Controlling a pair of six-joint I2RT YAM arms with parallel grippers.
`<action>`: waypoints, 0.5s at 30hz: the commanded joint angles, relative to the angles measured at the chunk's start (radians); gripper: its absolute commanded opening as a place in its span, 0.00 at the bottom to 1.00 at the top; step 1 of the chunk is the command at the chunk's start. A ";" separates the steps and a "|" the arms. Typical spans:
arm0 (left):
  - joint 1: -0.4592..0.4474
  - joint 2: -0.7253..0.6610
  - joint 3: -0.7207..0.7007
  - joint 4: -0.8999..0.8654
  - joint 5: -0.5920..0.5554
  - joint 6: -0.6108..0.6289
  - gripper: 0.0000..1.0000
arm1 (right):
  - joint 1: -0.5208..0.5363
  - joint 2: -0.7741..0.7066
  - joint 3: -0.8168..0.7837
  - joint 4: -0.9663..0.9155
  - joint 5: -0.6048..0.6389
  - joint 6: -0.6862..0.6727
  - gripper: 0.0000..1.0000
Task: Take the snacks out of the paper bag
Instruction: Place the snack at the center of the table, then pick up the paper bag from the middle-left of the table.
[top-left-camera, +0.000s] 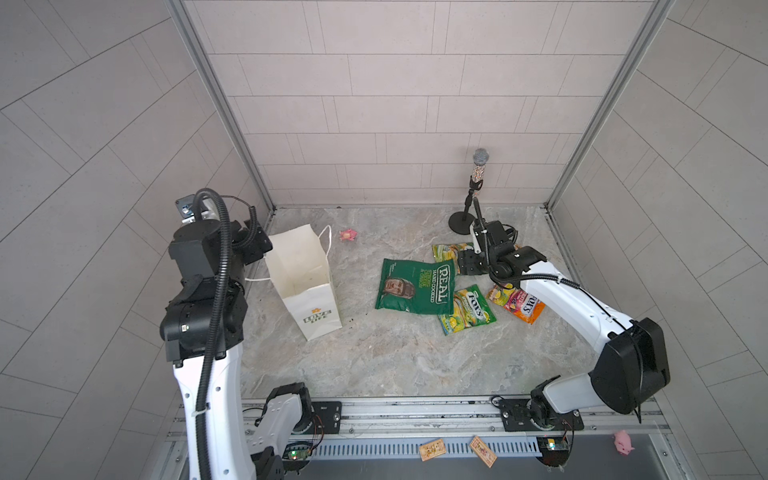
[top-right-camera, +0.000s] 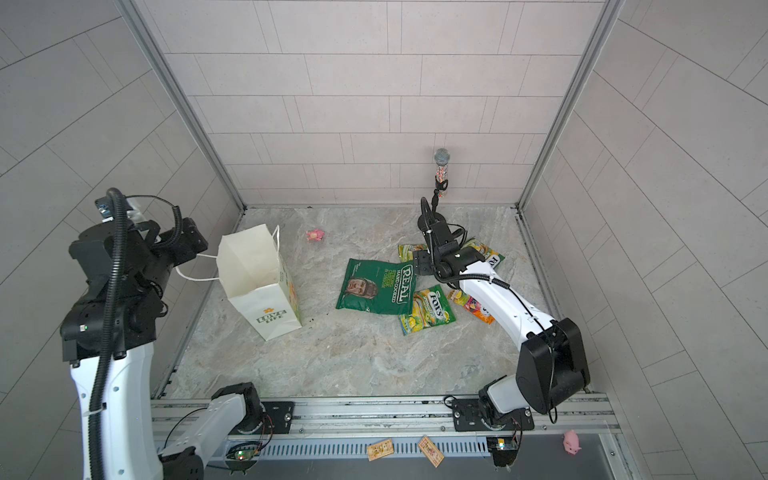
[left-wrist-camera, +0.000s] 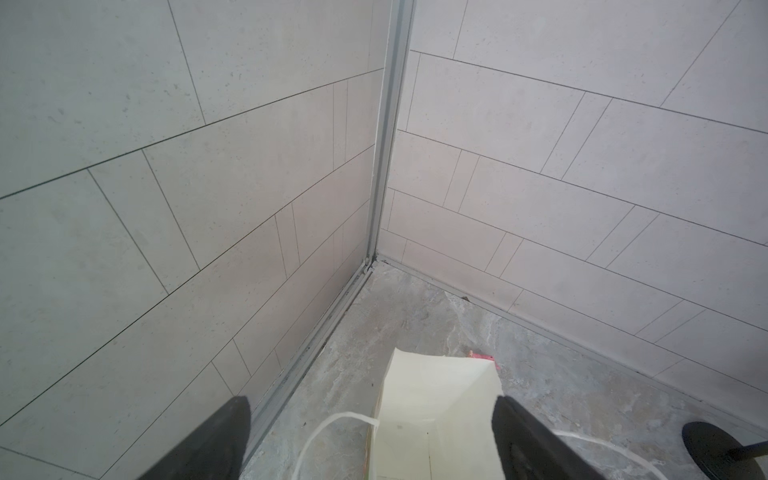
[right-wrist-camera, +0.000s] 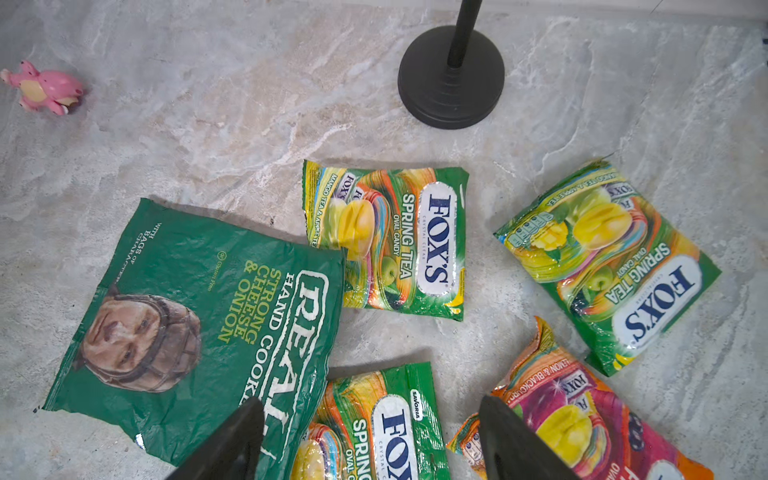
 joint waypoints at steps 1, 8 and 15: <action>0.006 0.001 -0.035 -0.050 -0.013 -0.040 0.97 | -0.007 -0.024 0.001 0.004 0.022 -0.019 0.83; 0.024 0.035 -0.104 -0.117 -0.005 -0.077 1.00 | -0.008 -0.029 -0.001 0.001 0.013 -0.025 0.83; 0.077 0.084 -0.202 -0.090 0.190 -0.127 0.97 | -0.011 -0.038 -0.008 0.007 0.001 -0.022 0.83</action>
